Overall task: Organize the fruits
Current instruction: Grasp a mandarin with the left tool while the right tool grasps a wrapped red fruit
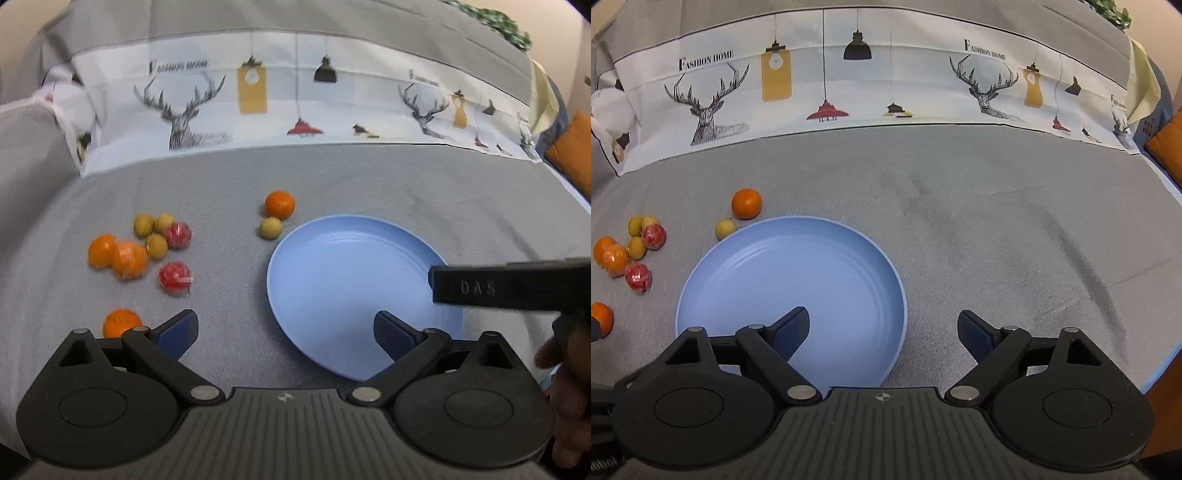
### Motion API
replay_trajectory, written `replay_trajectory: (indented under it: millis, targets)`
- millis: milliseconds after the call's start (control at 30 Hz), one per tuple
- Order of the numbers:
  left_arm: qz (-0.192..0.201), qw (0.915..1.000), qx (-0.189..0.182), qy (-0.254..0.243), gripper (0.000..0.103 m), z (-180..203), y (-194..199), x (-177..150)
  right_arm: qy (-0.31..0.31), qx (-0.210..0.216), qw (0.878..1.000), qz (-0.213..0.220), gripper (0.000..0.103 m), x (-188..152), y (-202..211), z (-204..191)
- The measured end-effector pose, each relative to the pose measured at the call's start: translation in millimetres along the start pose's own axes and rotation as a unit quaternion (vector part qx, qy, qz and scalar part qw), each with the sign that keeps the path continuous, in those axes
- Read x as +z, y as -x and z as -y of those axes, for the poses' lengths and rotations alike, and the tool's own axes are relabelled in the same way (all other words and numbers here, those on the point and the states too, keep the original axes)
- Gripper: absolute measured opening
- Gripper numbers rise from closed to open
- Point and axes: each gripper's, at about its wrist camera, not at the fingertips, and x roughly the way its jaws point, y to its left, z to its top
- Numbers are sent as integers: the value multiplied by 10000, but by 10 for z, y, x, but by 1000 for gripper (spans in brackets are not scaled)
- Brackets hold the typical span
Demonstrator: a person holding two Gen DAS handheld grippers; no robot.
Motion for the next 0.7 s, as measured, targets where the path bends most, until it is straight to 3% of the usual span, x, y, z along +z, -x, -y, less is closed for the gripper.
replay_trajectory:
  millis: [67,133,233,300,367,467,533,567,633,700]
  targets:
    - [129,9998,-67,-160,85,27,62,9,-157,76,9998,116,78,17,35,26]
    - [210,9991,-182,-330,56,34,132,39,-259,147,9992,249,69,34,71,33]
    - [261,9968,-463,-595,21,-41,258,169,-425,352,9973,489,43,56,138,39]
    - [412,9946,-539,-781,20,-156,361,298,-538,561,9949,638,27,68,183,43]
    - [457,9930,-641,-879,20,-346,418,453,-573,759,9925,762,24,86,237,34]
    - [350,9954,-459,-768,20,-734,395,613,-566,1098,9879,938,23,102,314,6]
    - [-37,9984,-451,-339,20,-1048,256,618,-566,1321,9848,979,23,119,339,-25]
    - [-338,9976,-567,188,20,-1235,160,620,-542,1443,9831,984,24,129,344,-54]
    - [-516,9920,-691,918,20,-1500,67,643,-469,1636,9805,985,24,137,354,-120]
    - [-811,9861,-530,1349,20,-1630,-62,644,-343,1734,9794,981,24,133,348,-202]
